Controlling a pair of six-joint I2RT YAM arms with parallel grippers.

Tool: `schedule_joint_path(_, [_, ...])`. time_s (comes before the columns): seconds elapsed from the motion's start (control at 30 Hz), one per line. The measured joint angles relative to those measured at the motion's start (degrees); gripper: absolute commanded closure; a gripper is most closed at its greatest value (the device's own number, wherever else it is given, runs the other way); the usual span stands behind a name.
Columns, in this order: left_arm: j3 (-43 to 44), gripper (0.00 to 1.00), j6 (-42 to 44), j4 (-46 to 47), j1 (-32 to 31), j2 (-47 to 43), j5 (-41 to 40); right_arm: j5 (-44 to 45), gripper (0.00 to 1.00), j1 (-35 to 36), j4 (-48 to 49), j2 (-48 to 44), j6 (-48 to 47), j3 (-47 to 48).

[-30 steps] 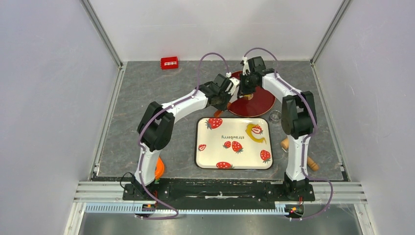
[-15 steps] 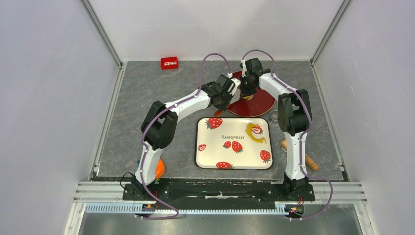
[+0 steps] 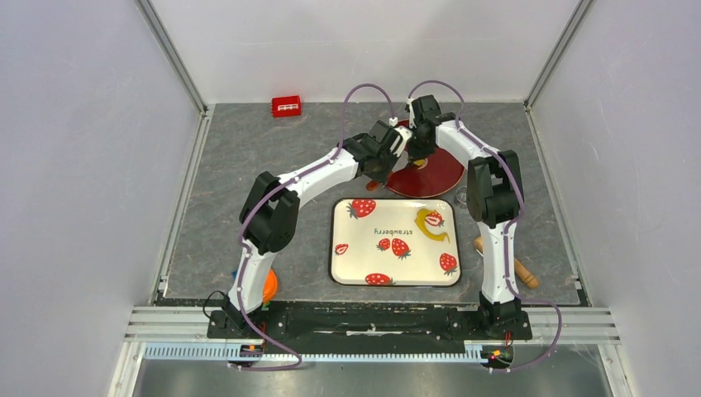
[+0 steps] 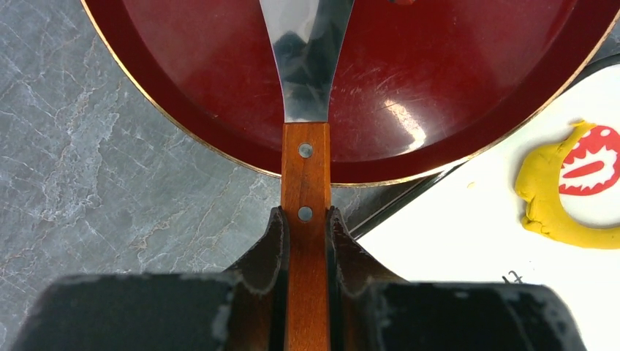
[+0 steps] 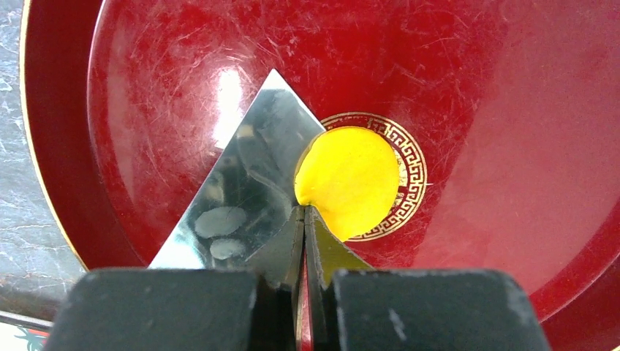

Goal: Roll out the dumpling wrappers from the dough

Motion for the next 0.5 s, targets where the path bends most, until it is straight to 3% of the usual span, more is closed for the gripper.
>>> schedule_joint_path(0.43, [0.2,0.98,2.3,-5.3,-0.5,-1.9,-3.1,0.7,1.0,-0.6,-1.0,0.4,-0.2,0.4])
schedule_joint_path(0.5, [-0.1,0.98,2.9,-7.0,-0.7,-3.7,-4.0,0.7,0.93,-0.8,-1.0,0.4,-0.3,0.4])
